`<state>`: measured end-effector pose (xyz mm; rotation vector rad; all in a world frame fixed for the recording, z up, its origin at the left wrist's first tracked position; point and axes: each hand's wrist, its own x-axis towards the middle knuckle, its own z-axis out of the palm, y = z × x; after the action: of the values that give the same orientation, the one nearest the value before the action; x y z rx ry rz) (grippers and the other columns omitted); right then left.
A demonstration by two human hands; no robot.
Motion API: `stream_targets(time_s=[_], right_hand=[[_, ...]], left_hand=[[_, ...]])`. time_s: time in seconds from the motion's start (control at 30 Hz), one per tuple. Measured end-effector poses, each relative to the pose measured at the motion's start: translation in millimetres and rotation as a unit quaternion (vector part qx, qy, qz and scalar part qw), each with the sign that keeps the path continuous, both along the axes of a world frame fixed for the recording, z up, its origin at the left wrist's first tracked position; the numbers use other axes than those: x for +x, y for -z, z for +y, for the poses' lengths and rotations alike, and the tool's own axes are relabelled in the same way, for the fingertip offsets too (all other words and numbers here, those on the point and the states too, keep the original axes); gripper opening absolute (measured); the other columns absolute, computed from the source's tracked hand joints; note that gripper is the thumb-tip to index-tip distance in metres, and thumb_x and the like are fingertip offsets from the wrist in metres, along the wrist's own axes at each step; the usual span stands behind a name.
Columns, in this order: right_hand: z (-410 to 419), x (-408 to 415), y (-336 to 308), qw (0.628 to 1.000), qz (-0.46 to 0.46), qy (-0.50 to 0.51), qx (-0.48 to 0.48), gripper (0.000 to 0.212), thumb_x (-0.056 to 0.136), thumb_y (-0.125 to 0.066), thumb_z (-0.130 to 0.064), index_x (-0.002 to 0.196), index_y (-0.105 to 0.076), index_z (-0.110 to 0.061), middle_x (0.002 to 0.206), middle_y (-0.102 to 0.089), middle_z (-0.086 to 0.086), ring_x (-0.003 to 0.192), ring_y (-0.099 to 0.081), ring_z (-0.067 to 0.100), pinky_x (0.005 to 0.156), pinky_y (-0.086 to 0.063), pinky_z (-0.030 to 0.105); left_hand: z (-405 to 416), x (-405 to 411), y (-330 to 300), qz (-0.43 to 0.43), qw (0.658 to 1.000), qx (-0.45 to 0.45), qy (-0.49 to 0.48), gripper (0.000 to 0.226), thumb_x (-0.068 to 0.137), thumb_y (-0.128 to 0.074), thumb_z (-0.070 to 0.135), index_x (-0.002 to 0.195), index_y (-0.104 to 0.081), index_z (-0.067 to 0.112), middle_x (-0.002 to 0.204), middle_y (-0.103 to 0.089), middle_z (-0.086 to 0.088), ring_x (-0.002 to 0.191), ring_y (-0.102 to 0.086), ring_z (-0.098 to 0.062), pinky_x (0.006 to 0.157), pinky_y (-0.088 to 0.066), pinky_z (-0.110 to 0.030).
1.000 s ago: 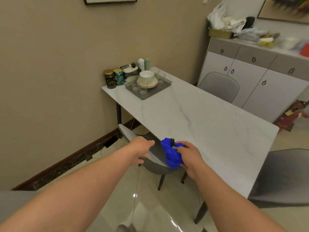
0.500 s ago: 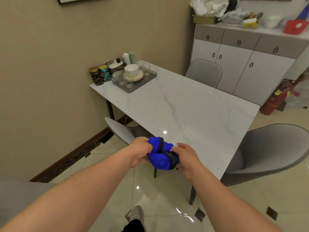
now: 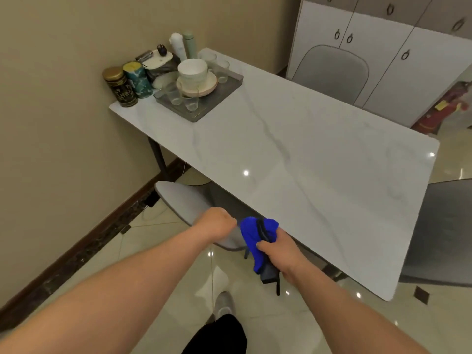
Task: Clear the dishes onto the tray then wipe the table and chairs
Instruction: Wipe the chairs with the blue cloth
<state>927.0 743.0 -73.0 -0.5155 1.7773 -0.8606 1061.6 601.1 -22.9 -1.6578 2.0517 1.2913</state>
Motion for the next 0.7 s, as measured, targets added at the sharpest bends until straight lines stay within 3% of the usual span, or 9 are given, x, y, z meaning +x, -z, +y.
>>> stream_targets(time_s=[0.03, 0.1, 0.17, 0.23, 0.37, 0.53, 0.63, 0.7], right_hand=[[-12, 1, 6, 0.996, 0.074, -0.014, 0.039, 0.044, 0.085, -0.062, -0.014, 0.128, -0.055, -0.02, 0.108, -0.07, -0.003, 0.094, -0.068, 0.018, 0.085, -0.056, 0.039], [-30, 3, 18, 0.982, 0.152, -0.061, 0.092, 0.05, 0.088, -0.059, -0.017, 0.136, -0.044, -0.019, 0.11, -0.064, -0.001, 0.094, -0.062, 0.021, 0.079, -0.046, 0.033], [-48, 1, 35, 0.974, 0.157, -0.097, 0.128, 0.059, 0.089, -0.058, -0.019, 0.144, -0.036, -0.018, 0.119, -0.063, 0.007, 0.101, -0.061, 0.027, 0.082, -0.046, 0.034], [-70, 0, 59, 0.968, 0.16, -0.12, 0.152, 0.059, 0.09, -0.057, -0.021, 0.145, -0.036, -0.019, 0.122, -0.064, 0.01, 0.105, -0.062, 0.03, 0.087, -0.049, 0.037], [-112, 2, 96, 0.955, 0.21, -0.143, 0.155, 0.045, 0.094, -0.055, -0.022, 0.137, -0.046, -0.011, 0.123, -0.063, 0.014, 0.106, -0.061, 0.032, 0.081, -0.046, 0.034], [-166, 26, 142, 0.928, 0.211, -0.247, 0.183, 0.038, 0.097, -0.052, -0.021, 0.131, -0.05, -0.003, 0.131, -0.059, 0.02, 0.12, -0.058, 0.036, 0.093, -0.047, 0.037], [-205, 52, 153, 0.96, 0.155, -0.213, 0.097, 0.039, 0.095, -0.052, -0.014, 0.133, -0.054, -0.007, 0.132, -0.061, 0.019, 0.118, -0.059, 0.036, 0.096, -0.048, 0.037], [-228, 64, 148, 0.986, 0.054, -0.16, 0.0, 0.043, 0.096, -0.054, -0.011, 0.139, -0.054, -0.013, 0.134, -0.062, 0.012, 0.12, -0.058, 0.029, 0.101, -0.045, 0.034]], left_hand=[[-17, 9, 8, -0.058, 0.994, -0.067, 0.068, 0.016, 0.092, -0.052, 0.028, 0.088, -0.062, 0.017, 0.081, -0.058, -0.003, 0.075, -0.056, -0.022, 0.07, -0.047, -0.032], [-43, 25, 21, -0.145, 0.967, -0.124, 0.167, 0.028, 0.088, -0.053, 0.036, 0.111, -0.064, 0.025, 0.109, -0.061, -0.003, 0.102, -0.057, -0.025, 0.088, -0.047, -0.041], [-62, 34, 31, -0.217, 0.934, -0.109, 0.263, 0.052, 0.083, -0.053, 0.037, 0.135, -0.052, 0.034, 0.134, -0.05, -0.002, 0.13, -0.042, -0.029, 0.11, -0.027, -0.063], [-73, 37, 42, -0.247, 0.906, -0.092, 0.331, 0.064, 0.08, -0.049, 0.034, 0.143, -0.045, 0.035, 0.145, -0.042, -0.001, 0.143, -0.026, -0.03, 0.109, -0.005, -0.077], [-82, 43, 61, -0.283, 0.866, -0.098, 0.401, 0.069, 0.08, -0.047, 0.034, 0.147, -0.035, 0.038, 0.151, -0.032, -0.001, 0.149, -0.01, -0.032, 0.099, 0.008, -0.084], [-81, 39, 69, -0.292, 0.867, -0.11, 0.389, 0.06, 0.08, -0.059, 0.035, 0.138, -0.045, 0.038, 0.141, -0.038, 0.0, 0.147, -0.012, -0.03, 0.094, 0.013, -0.086], [-84, 37, 70, -0.298, 0.867, -0.108, 0.385, 0.057, 0.077, -0.062, 0.033, 0.133, -0.049, 0.032, 0.135, -0.042, 0.001, 0.143, -0.019, -0.028, 0.095, 0.013, -0.087], [-86, 37, 71, -0.304, 0.868, -0.107, 0.378, 0.059, 0.075, -0.064, 0.032, 0.132, -0.05, 0.03, 0.132, -0.044, 0.001, 0.138, -0.026, -0.027, 0.095, 0.012, -0.087]])
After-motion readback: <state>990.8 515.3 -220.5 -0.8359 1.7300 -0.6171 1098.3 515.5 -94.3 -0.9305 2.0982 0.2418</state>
